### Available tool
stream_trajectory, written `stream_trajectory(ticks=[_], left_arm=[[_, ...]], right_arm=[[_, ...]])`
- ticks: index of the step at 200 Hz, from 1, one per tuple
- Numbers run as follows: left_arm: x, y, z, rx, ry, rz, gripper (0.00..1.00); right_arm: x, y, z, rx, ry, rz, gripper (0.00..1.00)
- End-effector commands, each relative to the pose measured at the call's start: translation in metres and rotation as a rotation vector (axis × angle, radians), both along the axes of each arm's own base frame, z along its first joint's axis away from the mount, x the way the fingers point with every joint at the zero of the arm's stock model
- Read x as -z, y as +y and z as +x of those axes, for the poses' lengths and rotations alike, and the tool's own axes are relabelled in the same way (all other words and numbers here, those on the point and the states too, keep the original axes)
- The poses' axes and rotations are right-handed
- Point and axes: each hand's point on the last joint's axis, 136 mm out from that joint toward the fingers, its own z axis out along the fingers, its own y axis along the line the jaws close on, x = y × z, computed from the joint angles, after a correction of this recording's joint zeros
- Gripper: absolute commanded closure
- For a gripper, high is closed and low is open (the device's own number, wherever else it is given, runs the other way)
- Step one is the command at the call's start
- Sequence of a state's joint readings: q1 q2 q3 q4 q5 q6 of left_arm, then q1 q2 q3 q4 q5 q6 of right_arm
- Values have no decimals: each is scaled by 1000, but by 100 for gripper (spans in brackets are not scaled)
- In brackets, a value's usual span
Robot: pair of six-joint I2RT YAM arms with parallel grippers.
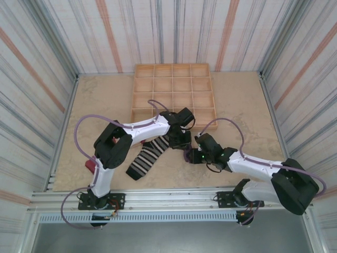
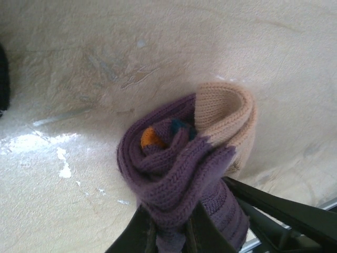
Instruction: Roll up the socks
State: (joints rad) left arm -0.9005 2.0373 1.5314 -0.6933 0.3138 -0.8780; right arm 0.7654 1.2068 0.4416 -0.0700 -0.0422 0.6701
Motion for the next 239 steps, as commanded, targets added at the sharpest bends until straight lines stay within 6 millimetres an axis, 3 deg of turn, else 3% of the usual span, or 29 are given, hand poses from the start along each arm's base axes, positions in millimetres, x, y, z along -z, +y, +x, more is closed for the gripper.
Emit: stream_trajectory(ticks=[1,15,28,52,76,134,170,218,239], left_arm=[[3,1,-8,29,26,-28,85],[3,-1,-7,23,17,-72,74],[1,-1,-5,12,5,-109,64],[-6,0,-2,13,-43,-159,49],[-13,-1,1,28,-96,-206,44],[4,-8,0,35,-123,-267,44],[18,-14,4,22,-130,-264,45],[35,-31,0,26,-100,-265,55],[42,-34,-5,21,-85,-264,65]], right_arm=[[25,-19,-5,83,94,-65,65],[33,-26,-12,124,163,-57,85],[38,-31,-18,165,216,-32,91],[44,-42,-28,260,303,109,93],[40,-49,-31,296,338,183,94],[42,-45,-30,331,440,395,95],[38,-46,-28,333,453,432,95],[41,-50,-28,358,465,450,92],[39,-51,-24,366,453,450,90]])
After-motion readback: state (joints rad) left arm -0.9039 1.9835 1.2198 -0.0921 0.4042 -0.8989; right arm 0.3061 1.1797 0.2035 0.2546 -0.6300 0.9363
